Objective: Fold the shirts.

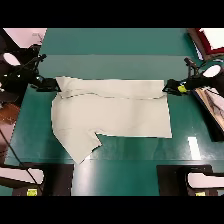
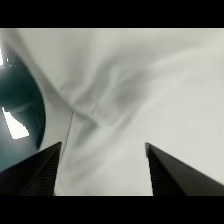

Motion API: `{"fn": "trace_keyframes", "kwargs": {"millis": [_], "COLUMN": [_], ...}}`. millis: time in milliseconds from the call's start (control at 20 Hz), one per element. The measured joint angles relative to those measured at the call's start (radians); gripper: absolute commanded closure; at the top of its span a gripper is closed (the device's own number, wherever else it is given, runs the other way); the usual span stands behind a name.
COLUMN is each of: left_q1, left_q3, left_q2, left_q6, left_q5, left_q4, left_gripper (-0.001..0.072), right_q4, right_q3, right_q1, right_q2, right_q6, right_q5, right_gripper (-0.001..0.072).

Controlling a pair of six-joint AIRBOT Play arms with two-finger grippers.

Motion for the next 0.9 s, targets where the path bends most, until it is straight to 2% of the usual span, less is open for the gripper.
{"fn": "trace_keyframes", "kwargs": {"millis": [150, 200, 250, 550, 900], "left_q1": [0.039, 0.049, 0.055, 0.070, 0.072], "left_q3": [-0.140, -0.214, -0.293, -0.704, -0.935], "left_q2": [0.126, 0.182, 0.242, 0.540, 0.636], "left_q6": [-0.038, -0.048, -0.056, -0.123, -0.143], "left_q5": [-0.043, -0.053, -0.058, -0.068, -0.004], "left_q4": [0.016, 0.023, 0.024, 0.025, -0.027], "left_gripper": [0.0102, 0.0102, 0.0102, 0.0103, 0.0103], "right_q4": [0.013, 0.016, 0.020, 0.025, 0.031], "right_q3": [-0.003, -0.004, -0.004, -0.006, -0.006], "right_q1": [-0.042, -0.051, -0.059, -0.067, -0.059], "right_q2": [0.075, 0.099, 0.124, 0.196, 0.208], "right_q6": [-0.030, -0.036, -0.042, -0.058, -0.063], "right_q5": [0.079, 0.097, 0.105, 0.112, 0.113], "right_gripper": [0.0352, 0.0410, 0.0418, 0.0418, 0.0418]}}
